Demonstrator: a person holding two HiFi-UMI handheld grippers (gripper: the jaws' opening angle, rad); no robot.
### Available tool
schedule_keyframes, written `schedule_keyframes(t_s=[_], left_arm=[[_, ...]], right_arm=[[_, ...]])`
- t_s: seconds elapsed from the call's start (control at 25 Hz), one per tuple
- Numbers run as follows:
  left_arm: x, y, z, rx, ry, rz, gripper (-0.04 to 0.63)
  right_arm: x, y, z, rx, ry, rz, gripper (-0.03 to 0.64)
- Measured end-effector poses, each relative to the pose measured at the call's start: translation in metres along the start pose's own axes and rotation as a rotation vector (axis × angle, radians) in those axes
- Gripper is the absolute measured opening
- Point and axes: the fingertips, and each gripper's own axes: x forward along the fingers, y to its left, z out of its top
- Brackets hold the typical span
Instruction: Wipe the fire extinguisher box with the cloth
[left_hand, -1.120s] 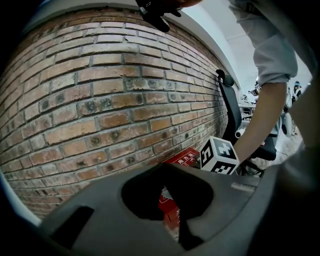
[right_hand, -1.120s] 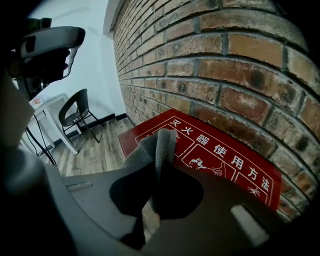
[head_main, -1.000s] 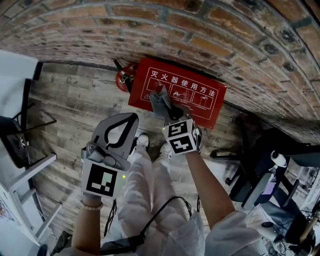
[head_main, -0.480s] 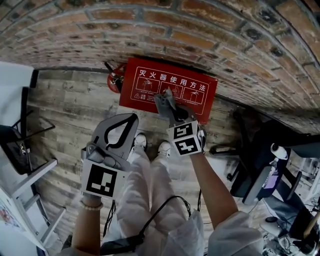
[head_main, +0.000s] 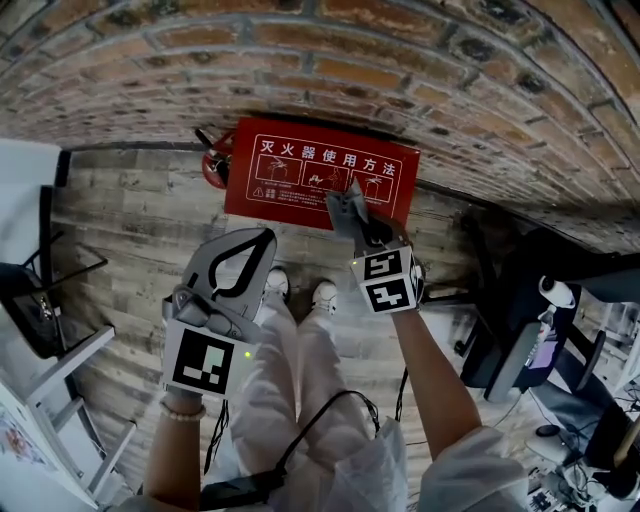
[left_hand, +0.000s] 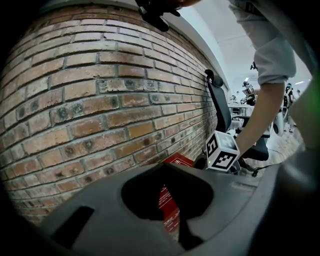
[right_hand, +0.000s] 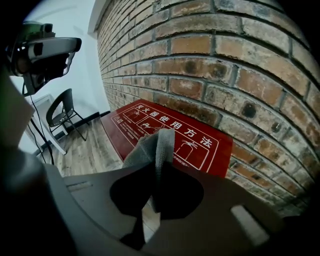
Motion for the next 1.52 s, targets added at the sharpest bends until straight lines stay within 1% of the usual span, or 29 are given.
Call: schedule_keyframes(t_s=[0.12, 0.64, 0.84, 1.28, 1.52], left_arm=[[0.003, -0.004, 0.002, 0.000, -0.003, -0.006, -0.003], [0.009, -0.014, 0.005, 0.010, -0.006, -0.031, -0.003], [0.011, -0.017, 0.006, 0.011, -0.006, -0.039, -0.003], [0.008, -0.015, 0.008, 0.012, -0.013, -0.027, -0.003], [-0.002, -0.011, 0.020, 0.015, -0.027, -0.017, -0.003]], right_arm=[[-0.004, -0.010, -0.006, 0.017, -0.008, -0.019, 0.020], [-0.026, -0.054, -0.039, 0.106, 0.030, -0.120, 0.019], [-0.030, -0.067, -0.050, 0.123, 0.046, -0.146, 0.018], [-0.032, -0.069, -0.048, 0.138, 0.034, -0.160, 0.018], [-0.057, -0.063, -0.021, 0.174, -0.034, -0.153, 0.018]])
